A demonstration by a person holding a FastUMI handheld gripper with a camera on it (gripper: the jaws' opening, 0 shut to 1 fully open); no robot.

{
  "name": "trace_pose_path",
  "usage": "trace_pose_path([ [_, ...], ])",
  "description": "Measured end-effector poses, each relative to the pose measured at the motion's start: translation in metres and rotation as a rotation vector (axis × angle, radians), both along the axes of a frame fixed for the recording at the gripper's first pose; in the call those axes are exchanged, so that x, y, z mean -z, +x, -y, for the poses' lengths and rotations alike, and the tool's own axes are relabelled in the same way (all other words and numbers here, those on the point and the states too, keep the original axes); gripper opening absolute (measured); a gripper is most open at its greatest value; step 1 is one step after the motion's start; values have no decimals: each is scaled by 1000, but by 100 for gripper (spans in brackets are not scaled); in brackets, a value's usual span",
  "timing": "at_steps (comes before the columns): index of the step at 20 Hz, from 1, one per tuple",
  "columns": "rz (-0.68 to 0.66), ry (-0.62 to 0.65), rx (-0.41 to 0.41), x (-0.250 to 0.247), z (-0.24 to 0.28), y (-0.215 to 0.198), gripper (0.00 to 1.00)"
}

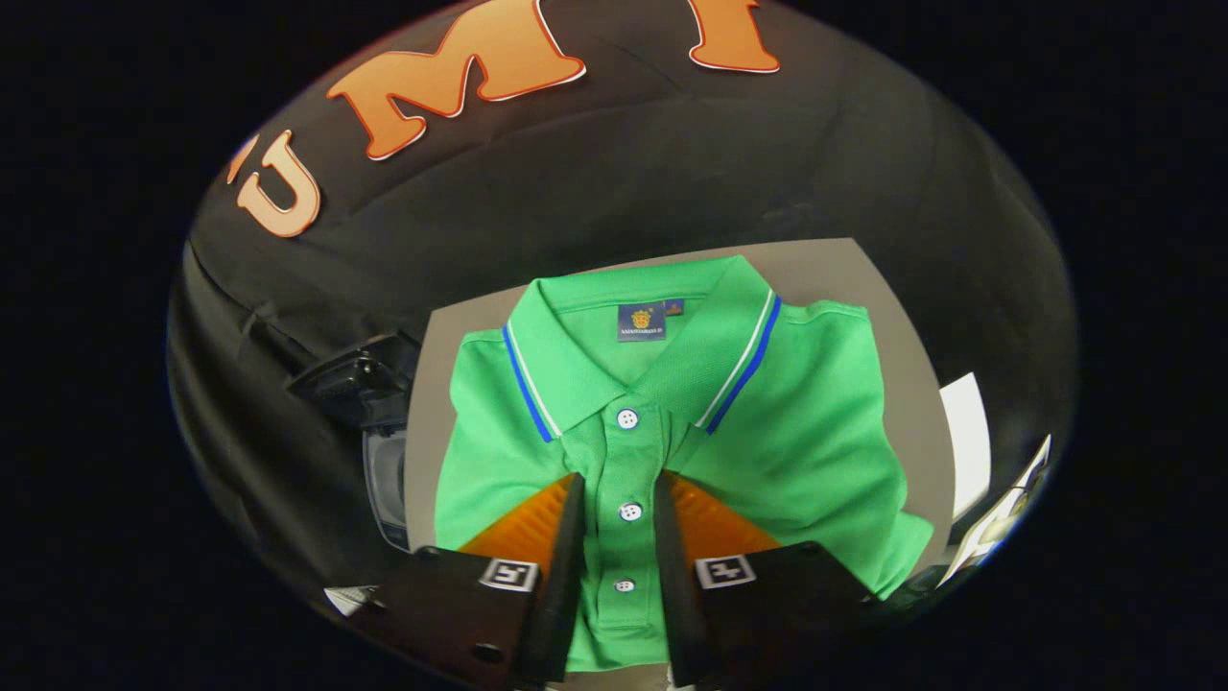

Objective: Put the clothes into the washing machine and then close the washing machine lid.

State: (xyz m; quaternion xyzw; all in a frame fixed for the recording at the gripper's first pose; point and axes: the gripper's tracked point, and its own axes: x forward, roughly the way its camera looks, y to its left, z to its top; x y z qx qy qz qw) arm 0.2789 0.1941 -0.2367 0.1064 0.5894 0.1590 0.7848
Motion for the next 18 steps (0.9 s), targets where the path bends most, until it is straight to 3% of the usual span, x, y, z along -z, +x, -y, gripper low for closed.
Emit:
trace_pose_path([
  [1, 24, 20, 17, -3, 2, 6, 20],
  [2, 19, 59, 19, -5, 2, 6, 20],
  [3, 37, 117, 49, -3, 1, 7, 11],
  [6, 165, 322, 201, -8, 3, 12, 9],
  [8, 311, 384, 257, -15, 8, 17, 8],
  [13, 612, 431, 284, -64, 24, 11, 8],
  [18, 763, 476, 237, -121, 30, -36, 8],
])
